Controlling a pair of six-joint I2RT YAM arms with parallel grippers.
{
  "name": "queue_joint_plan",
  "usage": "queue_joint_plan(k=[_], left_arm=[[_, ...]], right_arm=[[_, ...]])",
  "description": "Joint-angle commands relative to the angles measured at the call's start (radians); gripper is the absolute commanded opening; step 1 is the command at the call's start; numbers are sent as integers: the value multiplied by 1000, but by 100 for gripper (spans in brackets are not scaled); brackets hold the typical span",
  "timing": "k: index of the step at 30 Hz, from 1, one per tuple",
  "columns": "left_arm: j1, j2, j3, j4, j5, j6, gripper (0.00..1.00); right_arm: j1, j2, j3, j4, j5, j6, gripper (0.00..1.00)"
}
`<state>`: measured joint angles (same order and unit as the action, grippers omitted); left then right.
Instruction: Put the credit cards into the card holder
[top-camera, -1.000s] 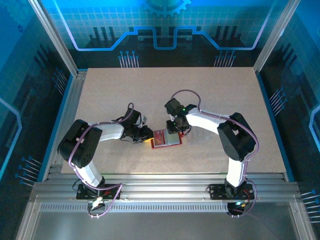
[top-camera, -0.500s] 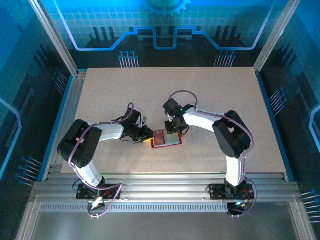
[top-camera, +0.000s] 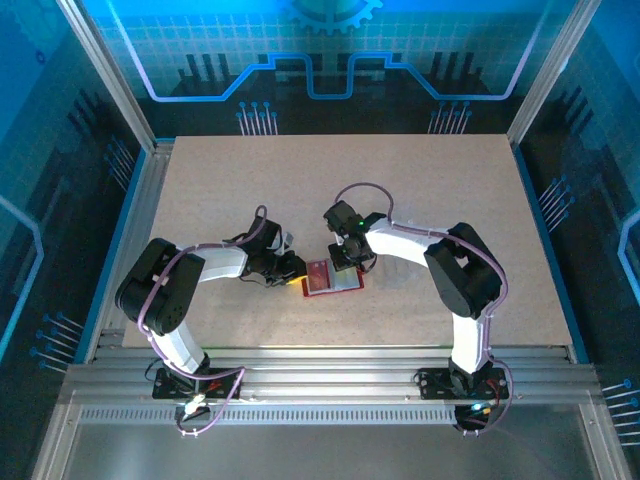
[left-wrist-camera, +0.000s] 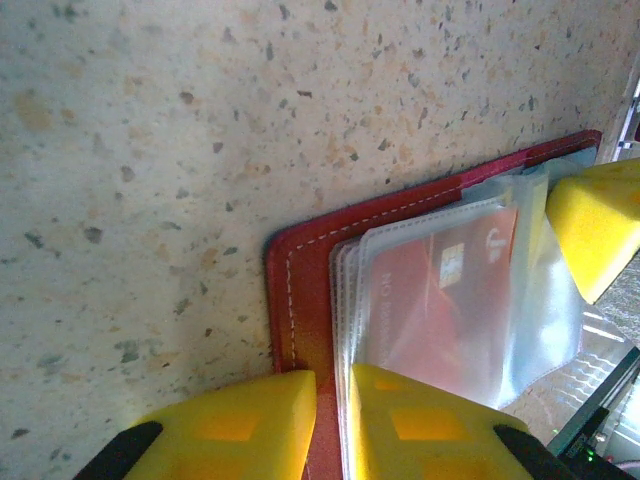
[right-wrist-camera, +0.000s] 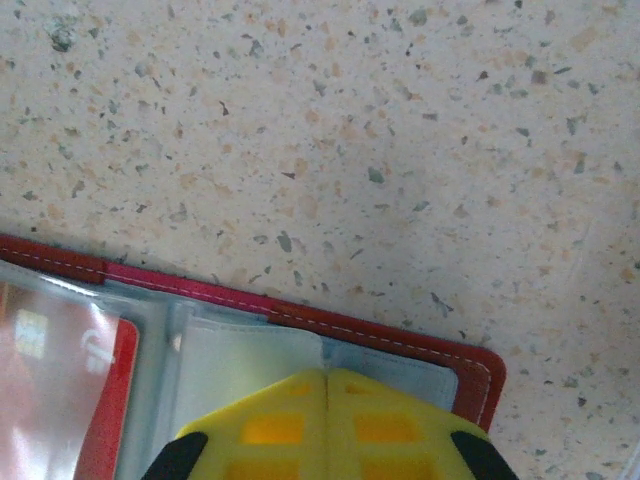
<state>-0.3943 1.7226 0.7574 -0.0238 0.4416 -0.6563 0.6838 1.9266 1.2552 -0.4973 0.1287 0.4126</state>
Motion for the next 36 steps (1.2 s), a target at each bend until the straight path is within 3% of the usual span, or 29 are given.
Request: queue_joint_plan(k=[1,10,22,31,36], left_arm=[[-15,100,-44,-55,-98,-11,21],[-17,104,-55,-41,-99,-16,21],[-28,101,-48,-31,-89,-34,21],[-22,40,-54,-46,-74,-66,28],[1,-13,-73,-59,-62,-91,31]], right_arm=[[20,-17,-5,-36,-45,-9,0],[31,-76,42,-54,-95,-9,0],[35,-1,84,62,-331,86,0],[28,68,98,205,-484,169,28],[10,45,78,262,-569,191,34]])
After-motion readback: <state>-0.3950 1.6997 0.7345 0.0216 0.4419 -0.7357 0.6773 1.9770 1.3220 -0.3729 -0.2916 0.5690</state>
